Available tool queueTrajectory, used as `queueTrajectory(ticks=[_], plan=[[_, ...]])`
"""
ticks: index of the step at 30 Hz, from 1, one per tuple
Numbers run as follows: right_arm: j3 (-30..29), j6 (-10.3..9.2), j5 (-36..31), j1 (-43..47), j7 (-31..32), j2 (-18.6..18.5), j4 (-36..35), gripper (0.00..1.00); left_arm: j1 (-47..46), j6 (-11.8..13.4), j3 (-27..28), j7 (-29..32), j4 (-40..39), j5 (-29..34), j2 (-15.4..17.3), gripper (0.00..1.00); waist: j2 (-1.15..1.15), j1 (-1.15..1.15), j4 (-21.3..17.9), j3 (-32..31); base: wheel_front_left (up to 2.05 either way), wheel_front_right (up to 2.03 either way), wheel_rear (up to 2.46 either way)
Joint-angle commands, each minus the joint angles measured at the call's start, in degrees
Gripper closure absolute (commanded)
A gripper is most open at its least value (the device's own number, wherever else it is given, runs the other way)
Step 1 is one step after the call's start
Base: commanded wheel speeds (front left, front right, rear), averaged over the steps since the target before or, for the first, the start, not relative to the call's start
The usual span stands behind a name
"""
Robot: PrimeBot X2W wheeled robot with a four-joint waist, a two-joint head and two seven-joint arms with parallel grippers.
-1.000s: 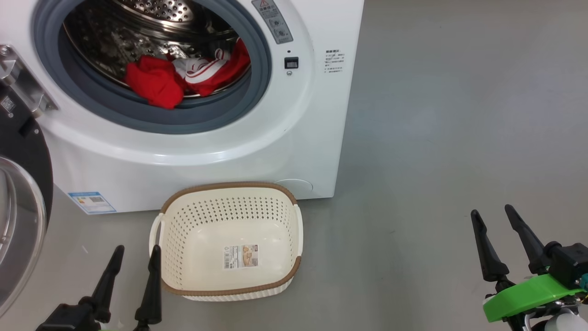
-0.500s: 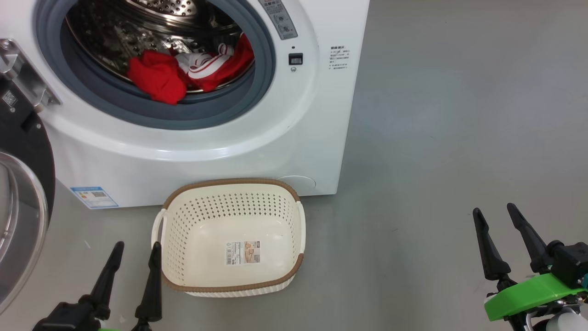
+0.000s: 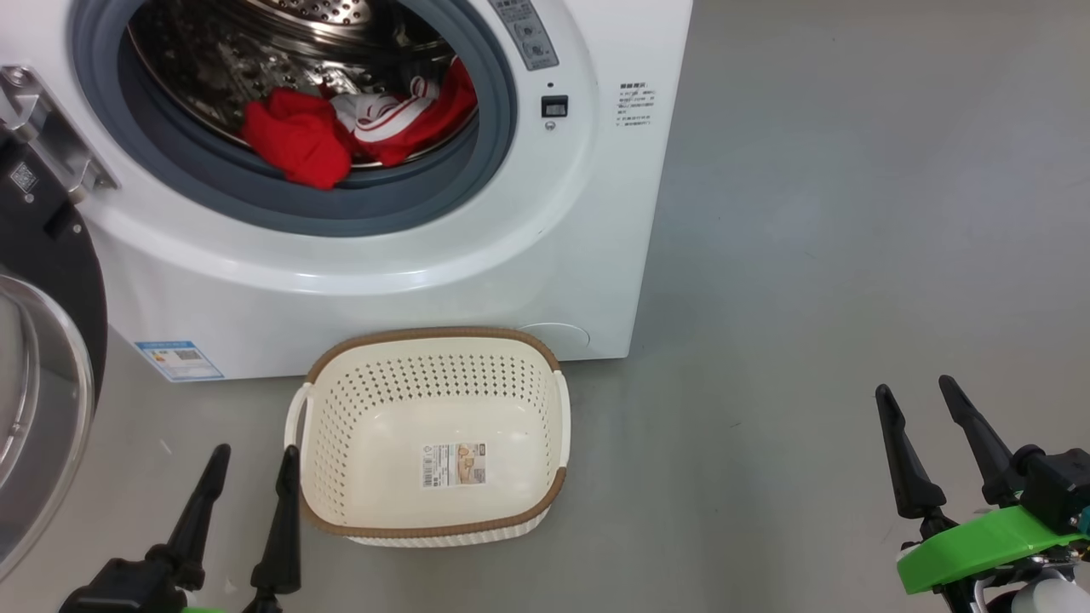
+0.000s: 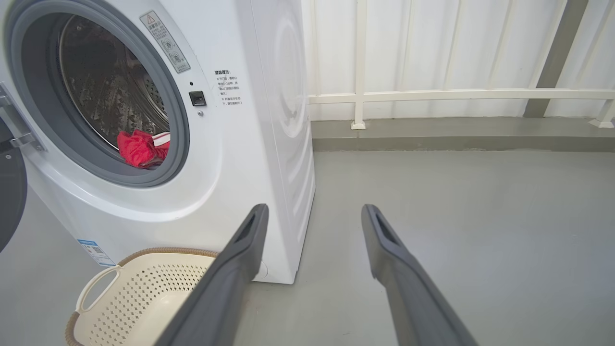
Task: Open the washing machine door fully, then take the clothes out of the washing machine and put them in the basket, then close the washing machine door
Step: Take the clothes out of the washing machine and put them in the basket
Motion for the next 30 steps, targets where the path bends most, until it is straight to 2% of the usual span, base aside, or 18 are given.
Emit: queueTrajectory(ticks=[1,7,23,30], plan=[[1.1,0.35,0.0,-0.3,-0.5,-0.8,-1.4,0.0,-1.3,-0.3,1.7,-0.3,-1.3,0.0,0.9,0.0,0.0,0.0,0.0,0.0,0.0,0.0,0.0],[1.2,0.35,0.0,-0.3,-0.5,-0.8,-1.4,0.0,-1.5,-0.3,1.4,-0.3,-1.3,-0.6,1.0,0.0,0.0,0.0,0.2,0.0,0.22,-0.34,0.11],[1.5,0.35,0.0,-0.8,-0.5,-0.7,-1.3,0.0,-2.0,-0.3,1.1,-0.3,-1.3,-0.8,1.7,0.0,0.0,0.0,0.2,0.2,0.97,-1.14,0.18],[1.7,0.35,0.0,-0.7,-0.5,-0.7,-1.2,0.0,-2.0,-0.3,1.0,-0.3,-1.4,-0.9,1.7,0.0,0.0,0.0,0.2,0.2,0.26,-0.26,0.0]])
